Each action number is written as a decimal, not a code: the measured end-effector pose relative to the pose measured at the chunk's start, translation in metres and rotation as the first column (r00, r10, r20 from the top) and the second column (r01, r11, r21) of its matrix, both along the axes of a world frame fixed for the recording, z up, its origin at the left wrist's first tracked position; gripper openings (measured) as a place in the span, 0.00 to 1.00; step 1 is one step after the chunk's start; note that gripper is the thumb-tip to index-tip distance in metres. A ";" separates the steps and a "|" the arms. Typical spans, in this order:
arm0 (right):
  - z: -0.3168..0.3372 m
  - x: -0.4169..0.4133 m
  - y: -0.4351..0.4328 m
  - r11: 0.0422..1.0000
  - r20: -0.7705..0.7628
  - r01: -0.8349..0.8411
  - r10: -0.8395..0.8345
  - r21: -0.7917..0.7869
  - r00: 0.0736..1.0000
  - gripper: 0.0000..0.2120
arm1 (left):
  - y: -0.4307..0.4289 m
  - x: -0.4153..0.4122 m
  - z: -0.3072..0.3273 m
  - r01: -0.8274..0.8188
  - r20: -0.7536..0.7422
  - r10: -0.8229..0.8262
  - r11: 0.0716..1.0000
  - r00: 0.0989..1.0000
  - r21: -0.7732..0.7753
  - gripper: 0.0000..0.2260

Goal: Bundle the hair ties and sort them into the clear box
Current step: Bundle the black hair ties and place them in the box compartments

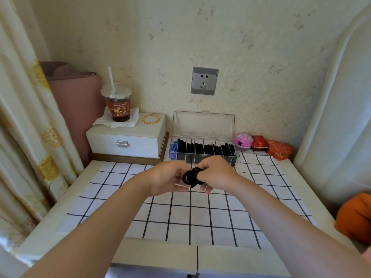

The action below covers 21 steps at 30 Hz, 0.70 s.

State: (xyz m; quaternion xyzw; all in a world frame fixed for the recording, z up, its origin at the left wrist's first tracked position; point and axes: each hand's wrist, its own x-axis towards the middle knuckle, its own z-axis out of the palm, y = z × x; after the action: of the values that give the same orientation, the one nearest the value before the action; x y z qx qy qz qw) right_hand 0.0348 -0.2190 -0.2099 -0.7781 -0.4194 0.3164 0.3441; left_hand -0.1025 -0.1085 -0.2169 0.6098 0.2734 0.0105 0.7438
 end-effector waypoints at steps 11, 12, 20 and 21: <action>-0.001 0.000 0.004 0.998 0.241 -0.059 0.061 -0.016 0.969 0.03 | 0.002 0.005 -0.005 0.071 -0.044 -0.063 0.972 0.997 0.223 0.12; 0.001 0.002 0.002 0.997 0.174 -0.064 0.069 -0.033 0.982 0.03 | 0.002 0.006 -0.005 0.061 -0.047 -0.052 0.973 0.998 0.225 0.12; 0.012 0.025 -0.008 0.998 -0.373 -0.042 0.058 0.052 0.926 0.13 | -0.001 0.007 0.002 -0.021 0.054 0.008 0.972 0.998 0.235 0.13; 0.012 0.025 -0.008 0.999 -0.390 -0.019 0.037 0.051 0.920 0.15 | 0.000 0.007 0.002 -0.034 0.076 0.017 0.973 0.997 0.229 0.13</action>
State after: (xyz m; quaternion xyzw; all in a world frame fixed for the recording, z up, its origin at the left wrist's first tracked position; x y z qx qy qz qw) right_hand 0.0600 -0.2270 -0.1976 -0.6851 -0.3607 0.4606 0.4341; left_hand -0.0951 -0.1085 -0.2148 0.6875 0.2506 0.0739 0.6776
